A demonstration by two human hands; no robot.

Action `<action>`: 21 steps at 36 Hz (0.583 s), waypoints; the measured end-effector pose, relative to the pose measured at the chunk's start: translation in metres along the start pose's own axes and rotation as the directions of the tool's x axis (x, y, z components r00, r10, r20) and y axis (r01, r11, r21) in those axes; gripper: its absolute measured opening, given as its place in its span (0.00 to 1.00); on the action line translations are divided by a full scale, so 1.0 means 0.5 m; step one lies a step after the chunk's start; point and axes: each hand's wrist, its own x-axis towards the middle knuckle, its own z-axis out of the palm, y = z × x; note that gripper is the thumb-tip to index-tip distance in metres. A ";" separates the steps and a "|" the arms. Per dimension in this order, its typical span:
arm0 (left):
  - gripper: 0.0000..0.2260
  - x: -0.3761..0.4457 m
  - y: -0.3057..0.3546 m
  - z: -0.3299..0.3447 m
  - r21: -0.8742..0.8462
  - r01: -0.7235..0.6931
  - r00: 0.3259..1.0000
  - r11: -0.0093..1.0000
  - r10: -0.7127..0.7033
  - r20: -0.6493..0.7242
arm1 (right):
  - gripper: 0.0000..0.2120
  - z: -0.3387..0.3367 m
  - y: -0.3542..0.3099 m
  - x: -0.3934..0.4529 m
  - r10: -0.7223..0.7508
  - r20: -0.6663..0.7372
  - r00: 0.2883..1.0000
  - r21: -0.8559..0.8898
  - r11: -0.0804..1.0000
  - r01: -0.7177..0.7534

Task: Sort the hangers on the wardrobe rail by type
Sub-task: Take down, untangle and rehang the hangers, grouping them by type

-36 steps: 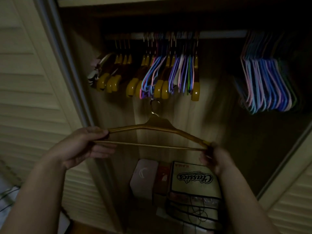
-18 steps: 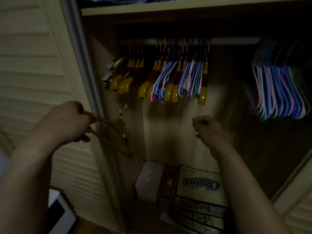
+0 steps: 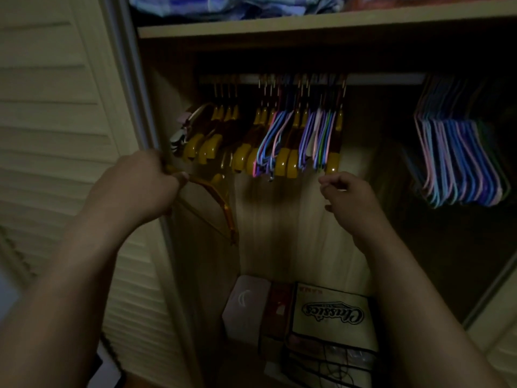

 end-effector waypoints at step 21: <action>0.17 0.113 0.048 0.049 0.129 -0.168 0.933 0.977 0.200 -0.299 | 0.08 0.011 -0.023 0.020 -0.008 -0.017 1.000 -0.040 0.999 0.008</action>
